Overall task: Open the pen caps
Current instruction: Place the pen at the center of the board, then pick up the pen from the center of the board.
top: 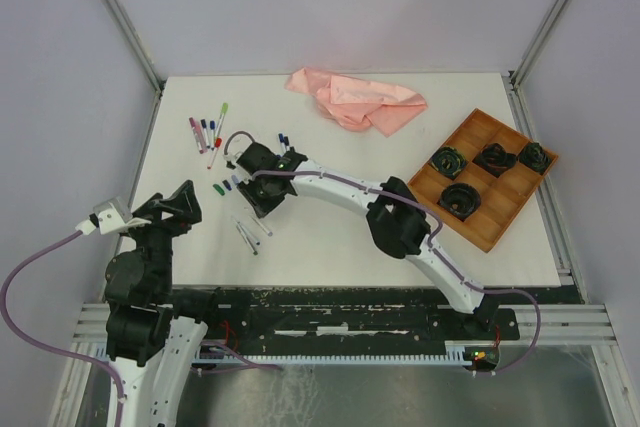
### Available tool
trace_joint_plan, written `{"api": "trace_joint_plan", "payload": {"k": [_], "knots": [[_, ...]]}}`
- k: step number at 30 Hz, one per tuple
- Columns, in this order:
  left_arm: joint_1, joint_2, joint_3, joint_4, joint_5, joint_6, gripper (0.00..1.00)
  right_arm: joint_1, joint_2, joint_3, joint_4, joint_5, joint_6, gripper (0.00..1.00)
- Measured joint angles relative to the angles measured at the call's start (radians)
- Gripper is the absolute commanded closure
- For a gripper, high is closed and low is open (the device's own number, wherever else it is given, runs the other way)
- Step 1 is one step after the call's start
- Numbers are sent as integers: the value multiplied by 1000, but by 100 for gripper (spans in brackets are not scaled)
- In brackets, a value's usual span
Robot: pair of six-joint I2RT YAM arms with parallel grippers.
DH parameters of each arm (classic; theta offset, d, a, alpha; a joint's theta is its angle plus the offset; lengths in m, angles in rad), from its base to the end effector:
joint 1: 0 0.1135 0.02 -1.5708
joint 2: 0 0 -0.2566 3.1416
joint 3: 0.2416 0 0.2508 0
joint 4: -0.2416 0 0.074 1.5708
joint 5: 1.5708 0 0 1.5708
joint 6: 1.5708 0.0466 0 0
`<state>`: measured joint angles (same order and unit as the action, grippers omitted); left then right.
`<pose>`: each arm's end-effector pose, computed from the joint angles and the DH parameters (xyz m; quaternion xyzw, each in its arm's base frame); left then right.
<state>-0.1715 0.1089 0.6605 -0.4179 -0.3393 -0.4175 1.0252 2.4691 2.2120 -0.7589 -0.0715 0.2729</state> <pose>0.0596 0.0054 0.3358 -0.2057 0.6283 -0.1090 0.7423 0.2748 0.4590 0.1670 -0.3622 0.8904 0.1928 0.1973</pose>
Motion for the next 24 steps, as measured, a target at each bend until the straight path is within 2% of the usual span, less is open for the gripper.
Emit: {"api": "trace_joint_plan", "payload": {"k": [7, 12, 24], "knots": [[0, 0, 0, 0, 0, 0, 15, -102, -23, 34, -19, -101, -227, 52], [0, 0, 0, 0, 0, 0, 15, -172, -23, 64, -40, -102, -365, 51], [0, 0, 0, 0, 0, 0, 15, -203, 30, 130, -26, 13, -444, 58]]}}
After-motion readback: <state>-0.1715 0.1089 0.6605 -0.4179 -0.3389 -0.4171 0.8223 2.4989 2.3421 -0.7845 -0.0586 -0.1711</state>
